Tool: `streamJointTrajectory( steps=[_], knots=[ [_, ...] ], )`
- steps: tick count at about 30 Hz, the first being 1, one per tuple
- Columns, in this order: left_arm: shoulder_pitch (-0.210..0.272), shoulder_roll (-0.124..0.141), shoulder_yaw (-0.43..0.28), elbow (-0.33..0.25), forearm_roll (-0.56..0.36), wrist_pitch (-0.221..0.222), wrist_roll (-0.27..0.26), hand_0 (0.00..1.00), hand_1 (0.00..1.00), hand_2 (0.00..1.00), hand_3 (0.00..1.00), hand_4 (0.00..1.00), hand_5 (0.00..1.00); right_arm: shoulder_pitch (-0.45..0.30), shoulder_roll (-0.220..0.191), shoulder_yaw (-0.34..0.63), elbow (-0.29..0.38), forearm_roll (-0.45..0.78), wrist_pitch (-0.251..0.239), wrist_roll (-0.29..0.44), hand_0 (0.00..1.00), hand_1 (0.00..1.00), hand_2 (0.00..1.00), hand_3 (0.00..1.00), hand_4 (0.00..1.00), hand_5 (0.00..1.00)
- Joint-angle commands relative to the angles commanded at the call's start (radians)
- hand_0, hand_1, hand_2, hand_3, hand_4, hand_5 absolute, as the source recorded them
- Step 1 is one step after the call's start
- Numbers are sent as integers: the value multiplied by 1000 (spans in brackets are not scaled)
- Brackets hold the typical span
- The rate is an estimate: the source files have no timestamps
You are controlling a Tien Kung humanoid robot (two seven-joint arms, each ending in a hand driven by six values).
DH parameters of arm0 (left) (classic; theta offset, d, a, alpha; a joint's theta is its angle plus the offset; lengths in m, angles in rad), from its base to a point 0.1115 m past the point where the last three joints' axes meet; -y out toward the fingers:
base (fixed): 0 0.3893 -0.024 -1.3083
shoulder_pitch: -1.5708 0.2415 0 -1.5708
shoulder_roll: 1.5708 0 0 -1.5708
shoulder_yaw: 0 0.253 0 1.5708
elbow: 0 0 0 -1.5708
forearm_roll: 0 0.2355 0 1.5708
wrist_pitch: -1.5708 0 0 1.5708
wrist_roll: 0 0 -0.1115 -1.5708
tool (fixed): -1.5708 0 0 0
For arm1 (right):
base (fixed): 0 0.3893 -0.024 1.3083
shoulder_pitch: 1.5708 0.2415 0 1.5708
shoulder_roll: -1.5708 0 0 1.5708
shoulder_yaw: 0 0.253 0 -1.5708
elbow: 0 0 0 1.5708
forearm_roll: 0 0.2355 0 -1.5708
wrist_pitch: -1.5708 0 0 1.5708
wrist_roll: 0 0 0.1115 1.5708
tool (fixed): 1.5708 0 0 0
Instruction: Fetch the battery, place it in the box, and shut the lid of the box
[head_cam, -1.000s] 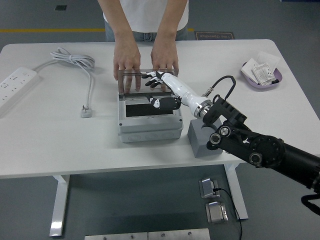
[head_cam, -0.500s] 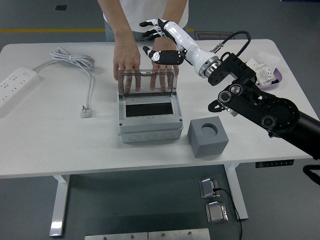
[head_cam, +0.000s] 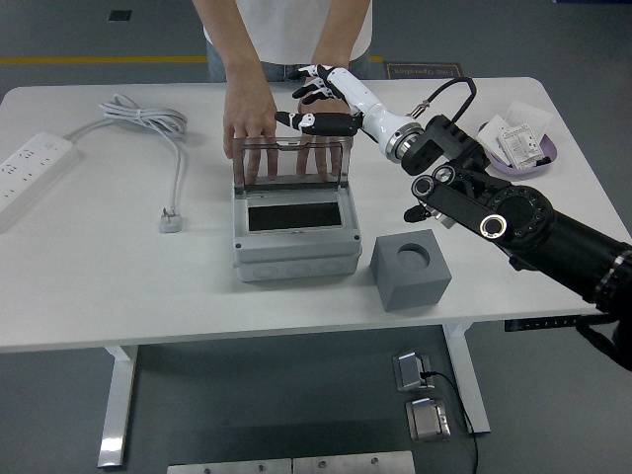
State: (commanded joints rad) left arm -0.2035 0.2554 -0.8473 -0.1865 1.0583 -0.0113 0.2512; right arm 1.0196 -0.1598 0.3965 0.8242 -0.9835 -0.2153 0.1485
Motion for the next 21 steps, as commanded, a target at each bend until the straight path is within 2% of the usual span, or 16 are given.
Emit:
streamJointTrajectory(
  steps=[1,2,7,8,15,21],
  knots=[
    [-1,0,1,0,-1,0,-1,641,706,599,601,585,119,-4,1,-4,-1,2,-1,3,878,733,723,801,972,634],
    [-1,0,2,0,-1,0,-1,641,708,598,600,583,118,-7,2,-7,-2,4,-2,4,887,734,727,801,990,740],
    [-2,-1,3,1,1,-1,-2,641,708,598,600,583,118,-26,2,-25,5,10,-4,14,887,734,727,801,990,740],
    [-3,-1,3,1,1,-1,-3,641,707,598,600,581,120,-30,2,-29,7,10,-5,15,885,733,723,795,984,711],
    [-7,-2,9,1,-4,-2,-5,641,707,598,601,581,123,-48,-8,-45,27,3,-6,15,885,730,726,793,987,737],
    [-8,-1,20,2,-19,0,-9,640,707,599,600,580,122,-64,-38,-55,74,-12,-8,3,889,734,727,792,983,746]
  ],
)
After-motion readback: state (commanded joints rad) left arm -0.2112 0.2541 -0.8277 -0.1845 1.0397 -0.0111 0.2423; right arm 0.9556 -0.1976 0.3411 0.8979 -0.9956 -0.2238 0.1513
